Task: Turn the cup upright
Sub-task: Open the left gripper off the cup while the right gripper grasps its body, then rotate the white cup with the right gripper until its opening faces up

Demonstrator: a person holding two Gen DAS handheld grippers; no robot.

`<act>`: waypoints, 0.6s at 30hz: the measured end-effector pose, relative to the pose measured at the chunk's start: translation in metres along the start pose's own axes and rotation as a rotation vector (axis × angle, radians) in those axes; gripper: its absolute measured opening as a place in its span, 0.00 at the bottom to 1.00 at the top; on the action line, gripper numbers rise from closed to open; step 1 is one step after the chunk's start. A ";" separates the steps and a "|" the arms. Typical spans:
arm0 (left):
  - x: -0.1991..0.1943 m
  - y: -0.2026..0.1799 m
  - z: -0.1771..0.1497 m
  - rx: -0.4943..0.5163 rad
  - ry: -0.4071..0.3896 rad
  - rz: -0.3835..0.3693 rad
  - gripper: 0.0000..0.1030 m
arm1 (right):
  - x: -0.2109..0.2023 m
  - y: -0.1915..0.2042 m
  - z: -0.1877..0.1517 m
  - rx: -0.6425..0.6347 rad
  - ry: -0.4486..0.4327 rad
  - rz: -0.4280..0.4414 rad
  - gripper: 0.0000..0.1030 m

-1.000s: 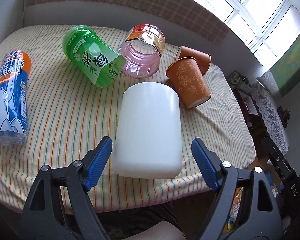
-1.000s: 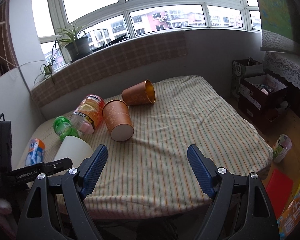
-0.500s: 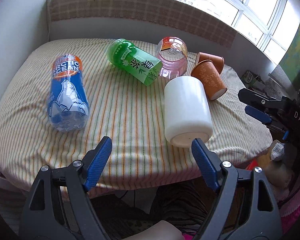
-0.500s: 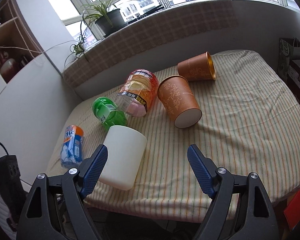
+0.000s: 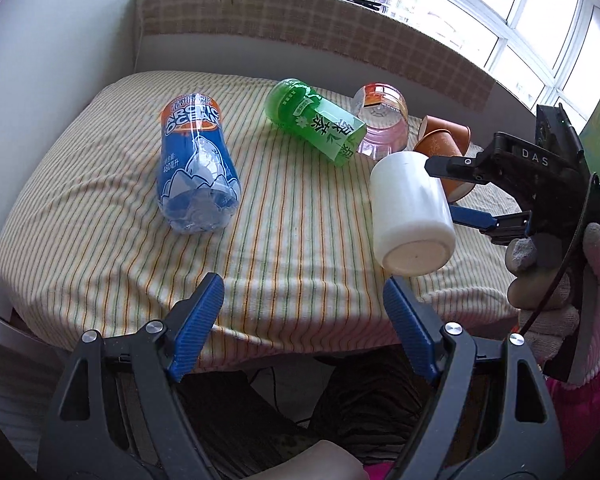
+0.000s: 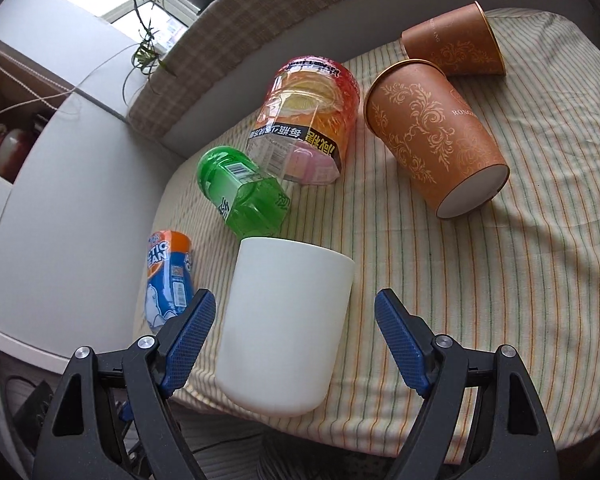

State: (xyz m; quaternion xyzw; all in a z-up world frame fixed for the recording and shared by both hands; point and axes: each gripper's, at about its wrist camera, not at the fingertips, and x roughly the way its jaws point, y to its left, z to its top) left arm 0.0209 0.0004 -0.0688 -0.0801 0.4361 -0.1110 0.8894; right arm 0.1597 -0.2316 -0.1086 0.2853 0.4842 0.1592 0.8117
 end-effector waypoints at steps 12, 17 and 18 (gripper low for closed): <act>0.006 0.004 -0.002 -0.016 0.023 -0.018 0.82 | 0.026 -0.013 0.016 0.101 0.111 0.071 0.79; 0.008 0.006 -0.002 -0.025 0.027 -0.021 0.82 | 0.031 -0.013 0.017 0.102 0.142 0.082 0.74; 0.008 0.007 -0.001 -0.026 0.028 -0.020 0.82 | 0.033 -0.012 0.017 0.098 0.146 0.081 0.73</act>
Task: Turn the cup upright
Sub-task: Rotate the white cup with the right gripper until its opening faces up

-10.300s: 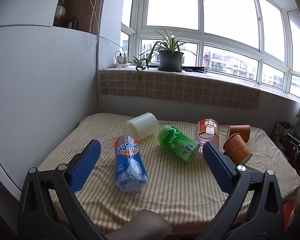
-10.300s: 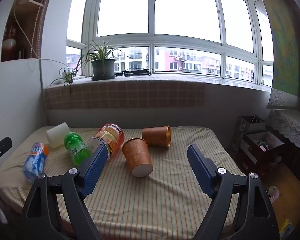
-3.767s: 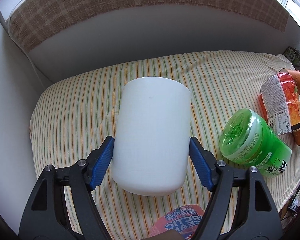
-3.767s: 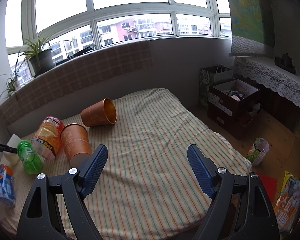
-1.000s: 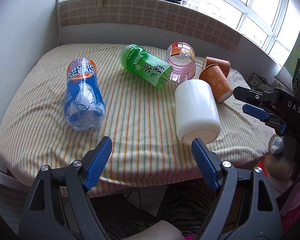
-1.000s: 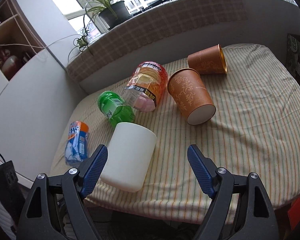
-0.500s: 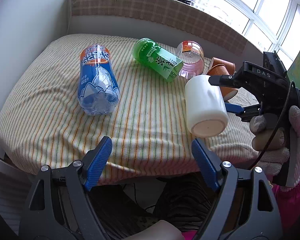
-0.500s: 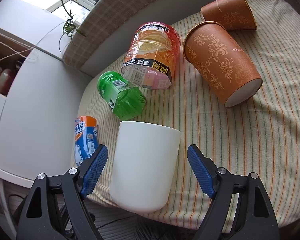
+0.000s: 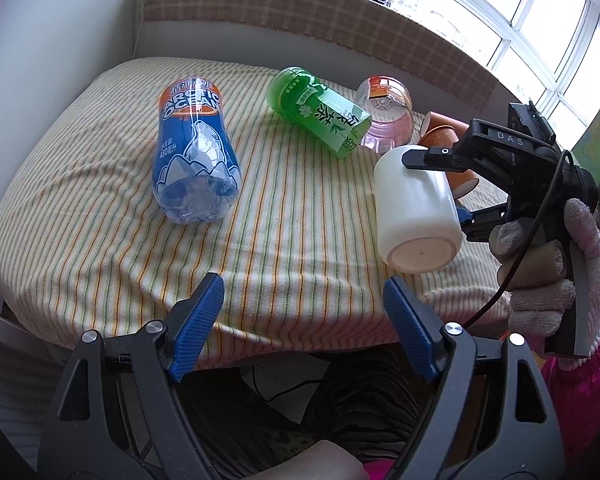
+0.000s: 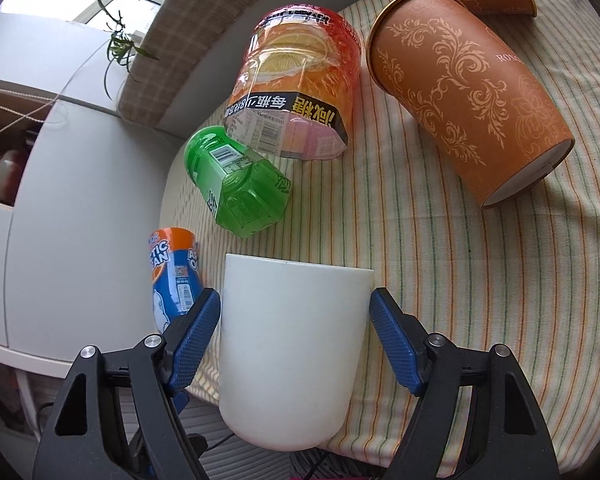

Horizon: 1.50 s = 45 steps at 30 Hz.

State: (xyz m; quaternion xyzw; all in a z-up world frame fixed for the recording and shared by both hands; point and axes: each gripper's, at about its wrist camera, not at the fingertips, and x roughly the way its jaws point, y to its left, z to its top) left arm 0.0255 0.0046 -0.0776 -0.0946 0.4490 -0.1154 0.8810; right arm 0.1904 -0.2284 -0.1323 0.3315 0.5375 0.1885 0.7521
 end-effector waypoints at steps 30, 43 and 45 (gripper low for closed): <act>0.004 -0.006 0.005 -0.011 0.013 -0.031 0.82 | -0.032 0.059 -0.038 -0.609 -0.387 -0.303 0.72; 0.002 -0.009 0.005 -0.004 0.012 -0.034 0.82 | -0.030 0.066 -0.060 -0.751 -0.428 -0.403 0.72; 0.003 -0.009 0.005 -0.003 0.012 -0.034 0.82 | -0.029 0.067 -0.064 -0.770 -0.430 -0.412 0.72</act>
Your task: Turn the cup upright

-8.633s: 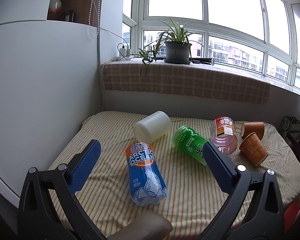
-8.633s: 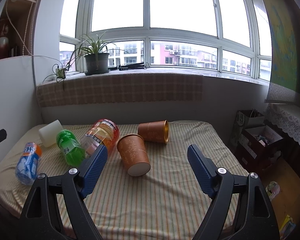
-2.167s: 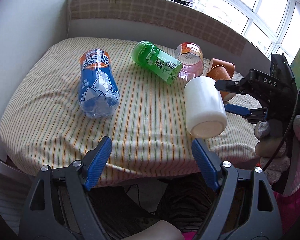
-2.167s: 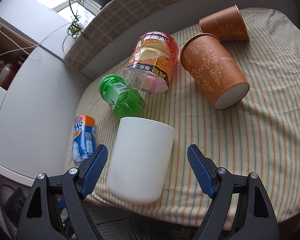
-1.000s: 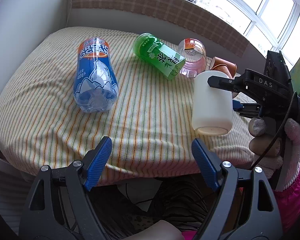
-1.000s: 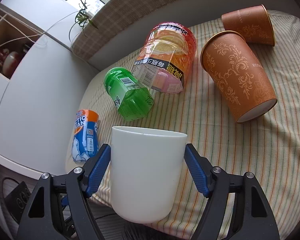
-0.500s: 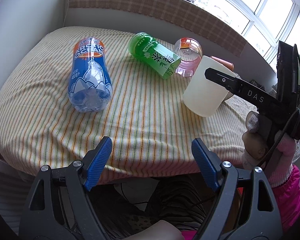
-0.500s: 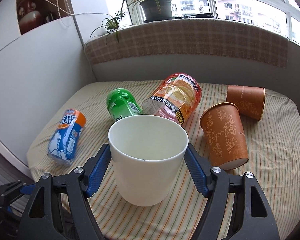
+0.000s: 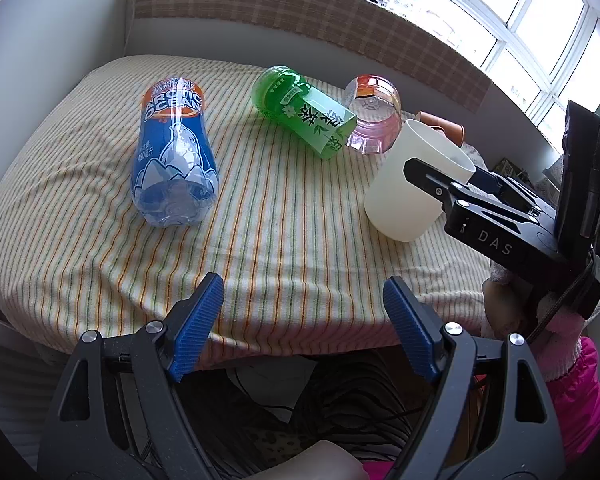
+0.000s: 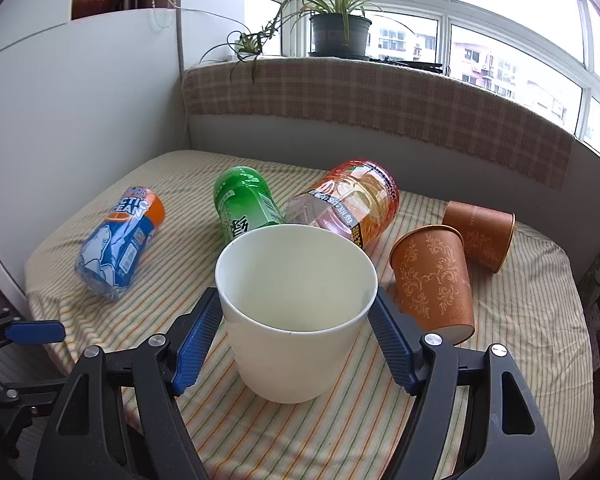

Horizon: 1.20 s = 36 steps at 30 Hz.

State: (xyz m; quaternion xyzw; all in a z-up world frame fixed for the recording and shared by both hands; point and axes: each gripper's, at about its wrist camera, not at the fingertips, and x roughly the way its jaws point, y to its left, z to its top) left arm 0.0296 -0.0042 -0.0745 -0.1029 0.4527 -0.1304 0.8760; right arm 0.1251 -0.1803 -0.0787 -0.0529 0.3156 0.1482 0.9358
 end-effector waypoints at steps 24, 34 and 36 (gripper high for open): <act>-0.002 0.002 -0.003 -0.001 -0.006 -0.006 0.82 | -0.011 0.005 -0.007 -0.006 -0.019 0.048 0.73; -0.011 -0.004 0.006 0.039 -0.064 0.011 0.82 | -0.032 -0.006 -0.023 0.034 -0.001 0.073 0.75; -0.016 -0.008 0.010 0.056 -0.088 0.016 0.82 | -0.040 -0.010 -0.026 0.051 -0.007 0.070 0.75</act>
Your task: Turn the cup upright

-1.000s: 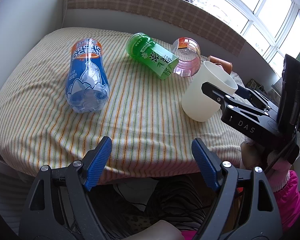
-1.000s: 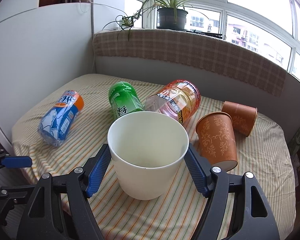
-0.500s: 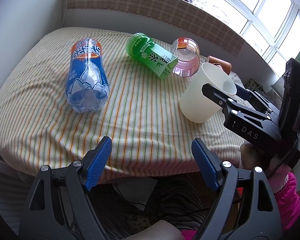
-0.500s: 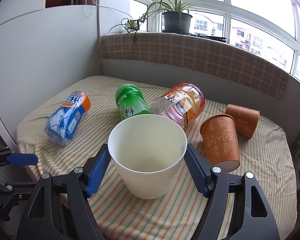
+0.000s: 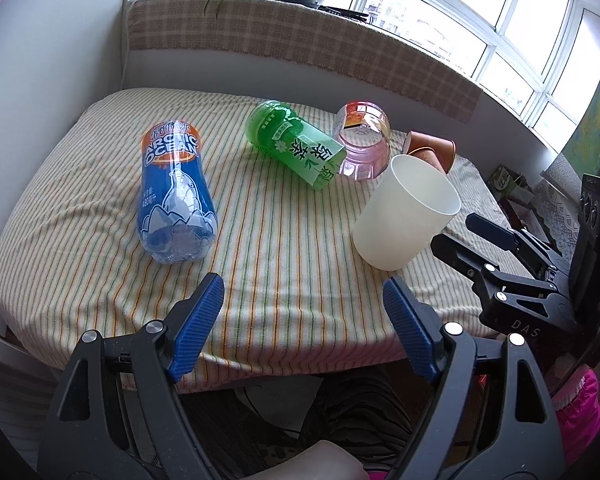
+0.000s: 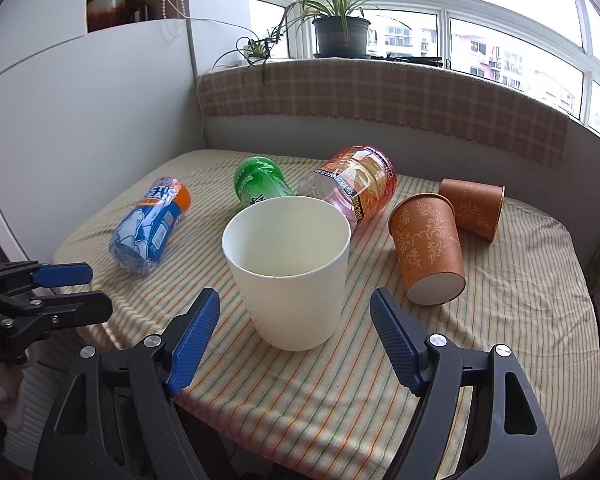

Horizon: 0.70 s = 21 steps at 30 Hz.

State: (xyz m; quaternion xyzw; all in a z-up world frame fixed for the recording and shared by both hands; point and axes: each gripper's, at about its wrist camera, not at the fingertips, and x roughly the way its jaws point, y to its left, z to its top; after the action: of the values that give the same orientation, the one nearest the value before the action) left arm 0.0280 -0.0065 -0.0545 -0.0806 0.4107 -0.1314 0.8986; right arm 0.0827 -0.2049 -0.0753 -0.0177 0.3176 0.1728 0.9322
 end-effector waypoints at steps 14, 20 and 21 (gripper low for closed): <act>-0.038 -0.030 0.020 0.115 -0.253 0.040 0.82 | -0.085 -0.010 -0.003 0.089 -0.171 -0.106 0.75; -0.060 -0.035 0.022 0.131 -0.410 0.081 0.98 | -0.110 -0.012 -0.003 0.141 -0.264 -0.214 0.79; -0.065 -0.035 0.022 0.131 -0.434 0.090 0.98 | -0.112 -0.012 -0.002 0.145 -0.274 -0.228 0.79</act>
State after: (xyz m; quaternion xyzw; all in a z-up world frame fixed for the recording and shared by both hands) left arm -0.0021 -0.0193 0.0146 -0.0299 0.2018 -0.0970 0.9742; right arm 0.0025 -0.2515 -0.0109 0.0375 0.1955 0.0436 0.9790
